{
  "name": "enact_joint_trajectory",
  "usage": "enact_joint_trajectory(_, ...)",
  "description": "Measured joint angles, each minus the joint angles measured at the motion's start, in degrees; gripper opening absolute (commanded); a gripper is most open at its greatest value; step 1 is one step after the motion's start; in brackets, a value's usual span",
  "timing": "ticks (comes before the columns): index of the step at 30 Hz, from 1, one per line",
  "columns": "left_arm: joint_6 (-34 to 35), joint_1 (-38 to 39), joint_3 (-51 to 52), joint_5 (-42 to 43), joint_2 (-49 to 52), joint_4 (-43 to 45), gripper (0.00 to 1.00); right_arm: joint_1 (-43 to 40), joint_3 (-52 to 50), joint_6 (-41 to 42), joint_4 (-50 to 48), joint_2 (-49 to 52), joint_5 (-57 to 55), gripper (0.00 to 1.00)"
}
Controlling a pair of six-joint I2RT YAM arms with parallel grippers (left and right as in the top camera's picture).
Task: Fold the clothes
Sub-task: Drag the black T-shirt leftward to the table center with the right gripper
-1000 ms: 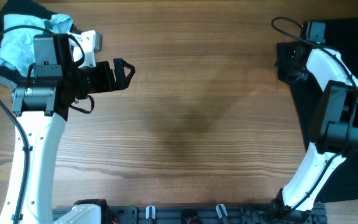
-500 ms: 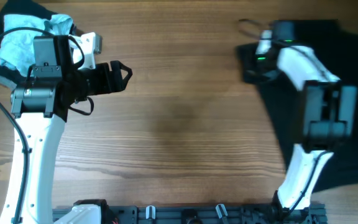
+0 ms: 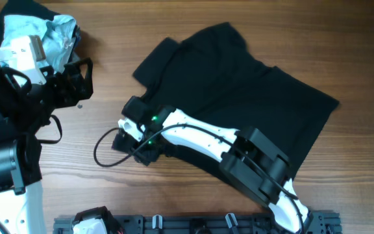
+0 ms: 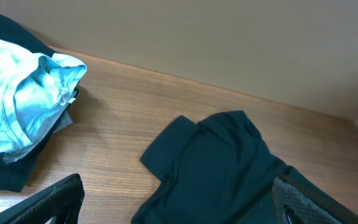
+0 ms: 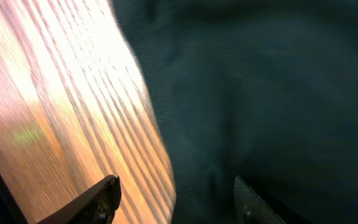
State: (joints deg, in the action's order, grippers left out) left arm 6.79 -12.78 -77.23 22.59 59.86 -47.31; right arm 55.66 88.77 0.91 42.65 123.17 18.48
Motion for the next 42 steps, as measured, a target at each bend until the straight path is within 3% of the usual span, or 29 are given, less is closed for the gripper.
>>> enact_joint_trajectory(6, -0.04, 0.00, 0.00, 0.31, 2.51, -0.83, 0.86, -8.39, 0.00, 3.43, 3.41, -11.19, -8.11, 0.61)
enact_joint_trajectory(9, -0.02, 0.00, 0.00, 1.57, 4.79, -2.91, 0.85, -19.71, 0.87, 12.09, 7.19, -20.41, -15.45, 0.61)
enact_joint_trajectory(12, -0.04, 0.09, -0.02, 3.56, 7.87, -5.73, 0.87, -36.20, 1.79, 20.33, 10.99, -24.74, -18.93, 0.73)
enact_joint_trajectory(15, -1.03, 1.84, -0.02, 4.35, 10.51, -7.32, 0.92, -52.17, 1.64, 23.80, 12.46, -23.96, -17.75, 0.72)
enact_joint_trajectory(17, -1.99, 5.11, 0.00, 4.83, 12.41, -7.43, 0.90, -62.34, 1.57, 24.55, 13.99, -21.44, -15.41, 0.64)
enact_joint_trajectory(22, -4.57, 12.76, -0.02, 5.03, 16.24, -7.37, 0.90, -76.72, 1.25, 24.52, 16.48, -12.39, -12.98, 0.64)
enact_joint_trajectory(28, -5.25, 15.76, -0.02, 4.07, 20.81, -6.99, 0.90, -81.00, 0.87, 22.80, 15.39, -4.11, -12.52, 0.64)
enact_joint_trajectory(30, -5.25, 15.80, -0.02, 3.85, 21.57, -6.69, 0.90, -81.00, 0.83, 22.80, 14.73, -2.16, -12.83, 0.58)
enact_joint_trajectory(31, -5.25, 15.80, 0.00, 3.82, 21.70, -6.56, 0.90, -80.98, 0.83, 22.84, 14.60, -1.22, -13.20, 0.51)
enact_joint_trajectory(33, -5.25, 15.80, 0.00, 3.82, 21.88, -6.47, 0.90, -81.00, 0.83, 23.78, 14.67, 0.37, -14.67, 0.14)
enact_joint_trajectory(34, -5.25, 15.80, 0.00, 3.80, 21.90, -6.45, 0.89, -81.00, 0.83, 24.26, 14.56, 0.37, -15.54, 0.04)
enact_joint_trajectory(37, -5.25, 15.80, -0.02, 3.80, 21.90, -6.34, 0.90, -81.05, 0.83, 25.99, 13.66, 0.39, -17.75, 0.04)
enact_joint_trajectory(41, -5.25, 15.80, -0.02, 3.65, 21.92, -5.97, 0.90, -81.72, 1.20, 23.98, 2.64, 0.79, -24.09, 0.04)
enact_joint_trajectory(42, -5.25, 15.80, 0.00, 3.63, 21.92, -5.84, 0.90, -82.31, 2.14, 22.71, 1.55, 1.27, -24.83, 0.09)
